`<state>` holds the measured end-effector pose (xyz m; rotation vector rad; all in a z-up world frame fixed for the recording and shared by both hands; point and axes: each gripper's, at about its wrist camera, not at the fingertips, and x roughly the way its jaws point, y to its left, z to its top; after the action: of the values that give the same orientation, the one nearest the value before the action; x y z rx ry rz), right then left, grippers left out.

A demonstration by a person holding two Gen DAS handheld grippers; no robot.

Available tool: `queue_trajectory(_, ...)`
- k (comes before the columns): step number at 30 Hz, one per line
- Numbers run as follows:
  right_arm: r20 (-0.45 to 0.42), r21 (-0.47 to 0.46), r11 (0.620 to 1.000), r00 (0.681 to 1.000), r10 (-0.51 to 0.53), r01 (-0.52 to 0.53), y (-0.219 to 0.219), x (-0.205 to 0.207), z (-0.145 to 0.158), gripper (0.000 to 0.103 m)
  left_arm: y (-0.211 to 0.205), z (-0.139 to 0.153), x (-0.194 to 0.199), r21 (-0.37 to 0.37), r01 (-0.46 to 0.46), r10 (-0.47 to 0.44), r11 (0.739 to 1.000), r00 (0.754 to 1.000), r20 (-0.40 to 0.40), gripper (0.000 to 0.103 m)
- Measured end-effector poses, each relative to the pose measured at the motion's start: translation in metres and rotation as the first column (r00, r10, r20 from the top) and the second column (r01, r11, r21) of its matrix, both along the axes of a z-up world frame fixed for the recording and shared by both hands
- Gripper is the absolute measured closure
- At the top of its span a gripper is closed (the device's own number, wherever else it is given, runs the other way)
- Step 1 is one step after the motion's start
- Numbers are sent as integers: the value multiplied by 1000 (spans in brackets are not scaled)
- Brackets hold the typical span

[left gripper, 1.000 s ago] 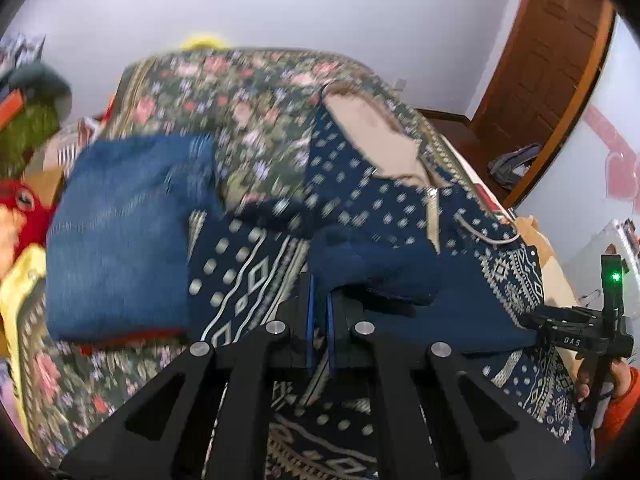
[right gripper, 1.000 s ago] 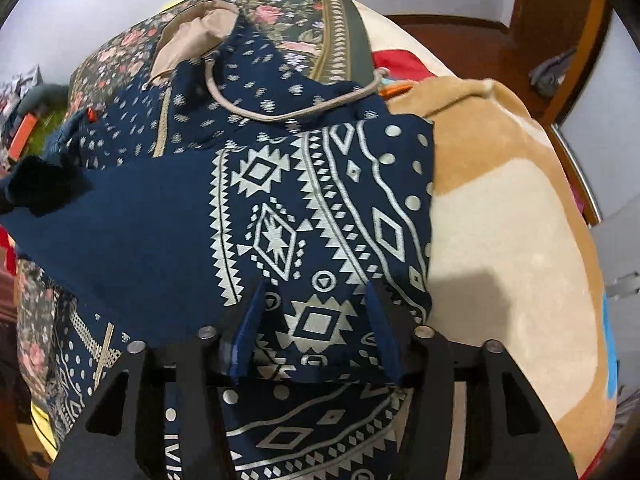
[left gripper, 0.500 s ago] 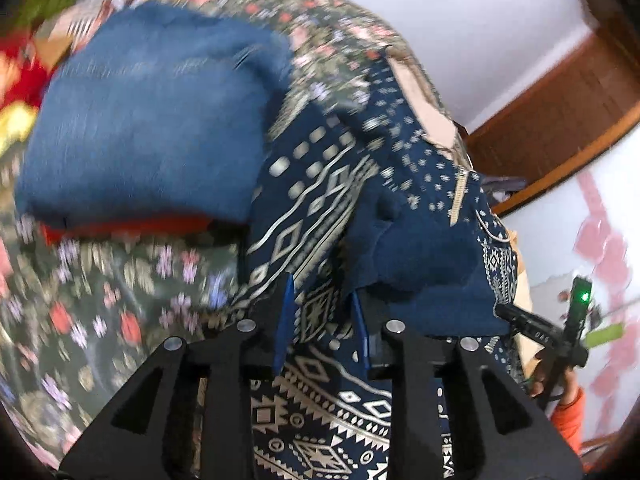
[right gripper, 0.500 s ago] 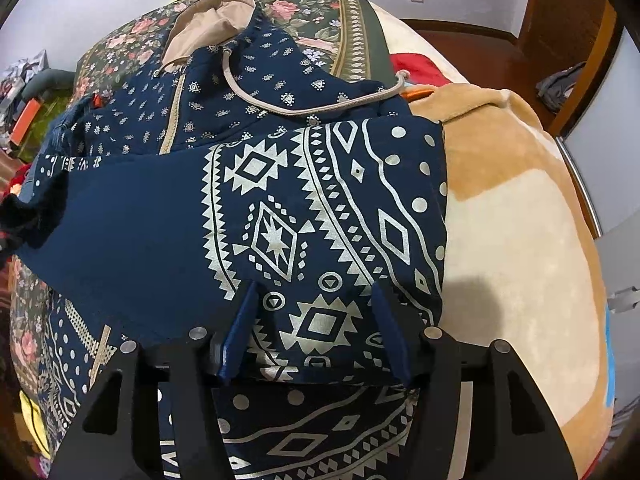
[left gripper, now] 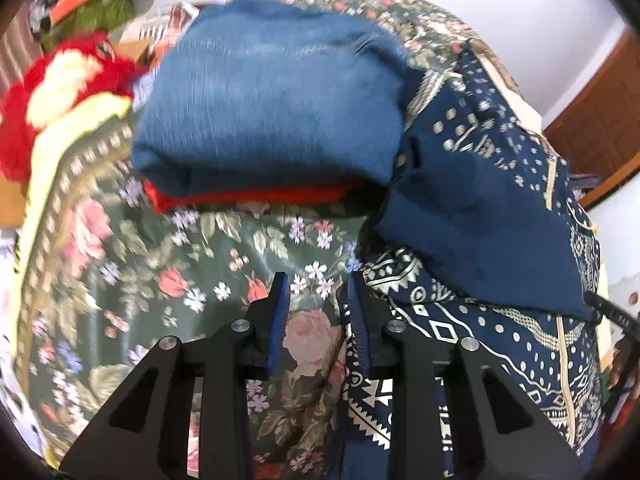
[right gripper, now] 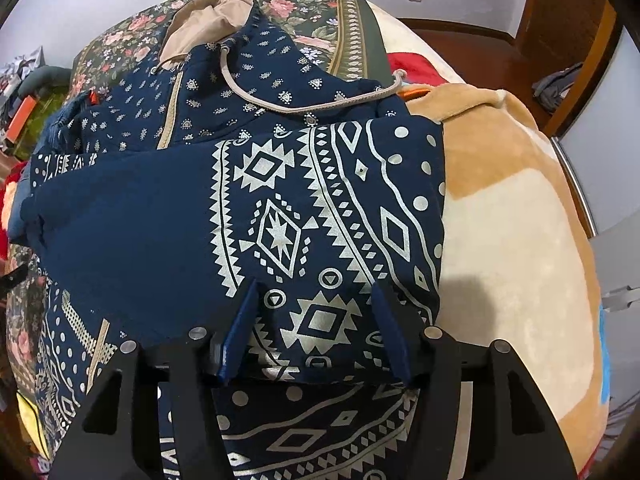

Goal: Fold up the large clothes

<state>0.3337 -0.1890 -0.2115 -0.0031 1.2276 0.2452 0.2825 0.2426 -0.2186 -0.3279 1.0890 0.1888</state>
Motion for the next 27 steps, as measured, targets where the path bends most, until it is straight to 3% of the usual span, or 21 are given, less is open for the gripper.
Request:
queue_trajectory(4, 28, 12, 1000, 1000, -1, 1, -2, 2, 18, 48, -15, 26, 3, 68, 58, -61, 996, 997, 48, 75)
queue_trajectory(9, 119, 23, 1000, 993, -1, -1, -6, 13, 54, 48, -52, 67, 26, 172, 156, -178, 973, 976, 122, 64)
queue_trajectory(17, 237, 47, 999, 972, -5, -6, -2, 47, 94, 48, -113, 110, 92, 189, 288, -326, 939, 920, 219, 57)
queue_trajectory(22, 283, 43, 999, 959, 11, -25, 12, 72, 101, 48, -139, 111, 137, 205, 310, -353, 929, 906, 233, 50)
queue_trajectory(27, 271, 33, 998, 962, 36, -47, 31, 101, 91, 47, -147, 89, 187, 118, 303, -322, 946, 925, 202, 47)
